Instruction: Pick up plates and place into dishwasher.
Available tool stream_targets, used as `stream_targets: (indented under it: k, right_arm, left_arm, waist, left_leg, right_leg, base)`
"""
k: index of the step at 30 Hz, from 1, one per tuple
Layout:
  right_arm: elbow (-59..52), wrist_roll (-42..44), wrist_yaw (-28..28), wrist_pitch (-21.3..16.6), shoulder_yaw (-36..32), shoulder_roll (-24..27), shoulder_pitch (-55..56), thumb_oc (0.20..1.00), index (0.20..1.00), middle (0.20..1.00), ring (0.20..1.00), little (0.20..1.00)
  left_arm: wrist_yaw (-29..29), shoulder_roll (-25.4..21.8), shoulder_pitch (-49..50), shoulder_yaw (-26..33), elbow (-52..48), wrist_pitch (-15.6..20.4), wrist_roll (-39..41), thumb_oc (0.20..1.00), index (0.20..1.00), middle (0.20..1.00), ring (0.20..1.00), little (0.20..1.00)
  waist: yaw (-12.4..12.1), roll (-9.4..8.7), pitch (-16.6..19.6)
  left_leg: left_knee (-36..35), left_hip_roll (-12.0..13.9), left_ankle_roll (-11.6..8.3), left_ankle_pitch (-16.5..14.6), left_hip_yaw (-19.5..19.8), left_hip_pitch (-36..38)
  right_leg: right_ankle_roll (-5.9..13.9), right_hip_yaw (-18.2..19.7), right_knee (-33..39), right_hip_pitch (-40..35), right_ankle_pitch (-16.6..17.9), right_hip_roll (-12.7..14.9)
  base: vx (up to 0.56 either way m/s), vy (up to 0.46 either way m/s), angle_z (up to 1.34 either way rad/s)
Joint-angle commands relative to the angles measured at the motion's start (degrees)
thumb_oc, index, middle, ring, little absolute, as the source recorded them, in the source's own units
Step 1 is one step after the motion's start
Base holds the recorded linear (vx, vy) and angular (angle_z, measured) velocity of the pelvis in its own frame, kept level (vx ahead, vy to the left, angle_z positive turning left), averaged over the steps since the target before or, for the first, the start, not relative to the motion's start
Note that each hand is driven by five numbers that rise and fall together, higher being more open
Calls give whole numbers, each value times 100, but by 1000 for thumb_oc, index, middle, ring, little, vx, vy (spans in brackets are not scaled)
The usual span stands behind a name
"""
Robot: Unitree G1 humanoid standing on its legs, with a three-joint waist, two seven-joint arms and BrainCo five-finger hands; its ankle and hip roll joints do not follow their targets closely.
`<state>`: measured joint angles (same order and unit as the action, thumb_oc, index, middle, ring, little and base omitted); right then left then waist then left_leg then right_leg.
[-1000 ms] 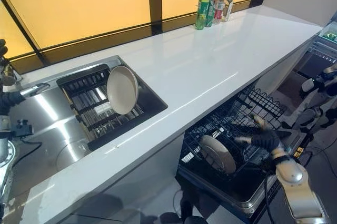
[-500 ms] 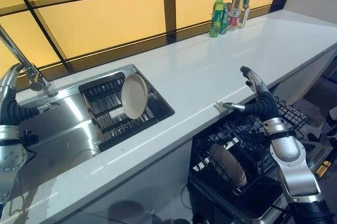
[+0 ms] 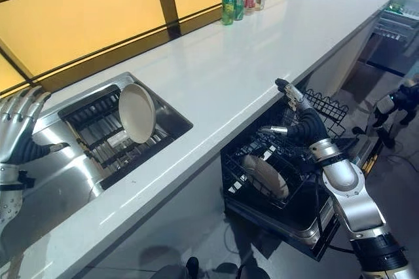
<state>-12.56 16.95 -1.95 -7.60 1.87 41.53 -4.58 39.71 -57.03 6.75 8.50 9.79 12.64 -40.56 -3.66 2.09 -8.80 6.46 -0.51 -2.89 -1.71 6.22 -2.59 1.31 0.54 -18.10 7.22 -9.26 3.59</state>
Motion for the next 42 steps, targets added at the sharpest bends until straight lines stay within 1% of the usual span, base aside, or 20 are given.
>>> stream_targets:
  k: [1,4,9,11,14,16,18,22,25,27,30,34,36,38,42]
  right_arm:
    - [-232,45,182,-256,-104,193,-180,1000,1000,1000,1000,1000]
    - [-194,44,135,-214,-87,270,-275,1000,1000,1000,1000,1000]
    - [-154,121,45,-69,-97,454,-352,1000,1000,1000,1000,1000]
    - [-88,131,5,-49,-85,511,-389,1000,1000,1000,1000,1000]
    - [-79,165,-30,14,3,644,-593,1000,1000,1000,1000,1000]
    - [-36,152,10,27,106,674,-787,1000,1000,1000,1000,1000]
    - [12,107,87,30,224,679,-1050,1000,1000,1000,1000,1000]
    - [26,-14,257,94,397,678,-1485,1000,1000,1000,1000,1000]
    - [24,-73,269,161,439,727,-1718,1000,1000,1000,1000,1000]
    - [45,-110,262,194,440,754,-1814,1000,1000,1000,1000,1000]
    - [42,-155,228,256,396,816,-1880,1000,1000,1000,1000,1000]
    - [23,-175,255,370,412,846,-2043,1000,1000,1000,1000,1000]
    - [5,-231,257,458,438,848,-2148,1000,1000,1000,1000,1000]
    - [-17,-236,246,493,431,876,-2200,1000,1000,1000,1000,1000]
    - [-87,-262,270,519,442,936,-2208,1000,1000,1000,1000,1000]
  left_arm:
    - [639,-251,-489,-42,37,-262,-261,1000,1000,1000,1000,1000]
    - [956,-299,-932,-402,233,-643,-276,1000,1000,1000,1000,1000]
    - [1301,-262,-1431,-924,603,-1147,-215,1000,1000,1000,1000,1000]
    - [1465,-201,-1583,-1061,783,-1218,-223,1000,1000,1000,1000,1000]
    - [1787,-170,-1879,-1276,1000,-1491,-223,1000,1000,1000,1000,1000]
    - [1973,-187,-2144,-1411,1160,-1483,-276,1000,1000,1000,1000,1000]
    - [2065,-299,-2501,-1619,1163,-1515,-272,1000,1000,1000,1000,1000]
    - [1849,-440,-3239,-2166,1194,-1488,-388,1000,1000,1000,1000,1000]
    - [1699,-495,-3595,-2517,1184,-1670,-334,1000,1000,1000,1000,1000]
    - [1740,-520,-3736,-2655,1286,-1786,-234,1000,1000,1000,1000,1000]
    - [1857,-493,-3784,-2659,1382,-1921,-173,1000,1000,1000,1000,1000]
    - [1641,-411,-4024,-2818,1464,-1945,-352,1000,1000,1000,1000,1000]
    - [1249,-404,-4304,-3044,1602,-1811,-506,1000,1000,1000,1000,1000]
    - [1020,-487,-4405,-3260,1639,-1851,-500,1000,1000,1000,1000,1000]
    - [802,-722,-4523,-3450,1769,-1730,-384,1000,1000,1000,1000,1000]
  waist:
    - [111,83,60]
    - [238,120,-30]
    - [417,173,-181]
    - [453,198,-218]
    - [538,231,-370]
    - [575,233,-493]
    - [608,222,-681]
    - [679,186,-1057]
    - [732,195,-1286]
    - [769,207,-1394]
    - [810,224,-1518]
    - [843,228,-1658]
    - [869,240,-1728]
    - [881,257,-1803]
    - [871,301,-1890]
  left_leg:
    - [-208,20,53,363,200,-171]
    - [-156,-14,72,295,99,-260]
    - [58,-83,84,181,-8,-385]
    - [97,-99,92,156,-35,-401]
    - [285,-121,81,125,-91,-609]
    - [385,-127,93,115,-125,-774]
    - [495,-148,111,122,-157,-1021]
    - [650,-188,155,145,-218,-1434]
    - [737,-229,169,169,-257,-1639]
    - [795,-264,183,168,-288,-1727]
    - [867,-291,193,165,-359,-1829]
    - [955,-328,217,184,-410,-2006]
    - [996,-353,234,198,-425,-2103]
    - [1010,-377,244,230,-425,-2170]
    - [995,-423,277,251,-430,-2200]
  right_leg:
    - [223,-159,767,-356,520,287]
    - [280,-97,750,-190,559,371]
    - [339,46,705,-79,580,482]
    - [351,89,685,-59,569,508]
    - [365,172,511,181,544,552]
    - [364,237,378,396,543,555]
    - [366,306,264,671,582,550]
    - [382,408,130,1120,697,539]
    - [387,487,100,1344,796,535]
    - [377,525,93,1444,851,541]
    - [365,550,56,1578,895,554]
    - [346,541,-22,1777,935,571]
    - [345,544,-67,1891,959,565]
    - [350,561,-82,1971,1009,547]
    - [357,578,-56,2012,1056,540]
  base:
    - [15,193,-12]
    - [27,186,-4]
    - [64,151,-11]
    - [82,145,-6]
    - [6,151,-10]
    - [-60,108,-18]
    - [-141,76,-14]
    - [-121,69,-10]
    - [-54,108,-12]
    - [7,134,-18]
    - [29,127,-7]
    - [15,91,-1]
    - [14,86,0]
    - [19,78,3]
    - [25,56,-1]
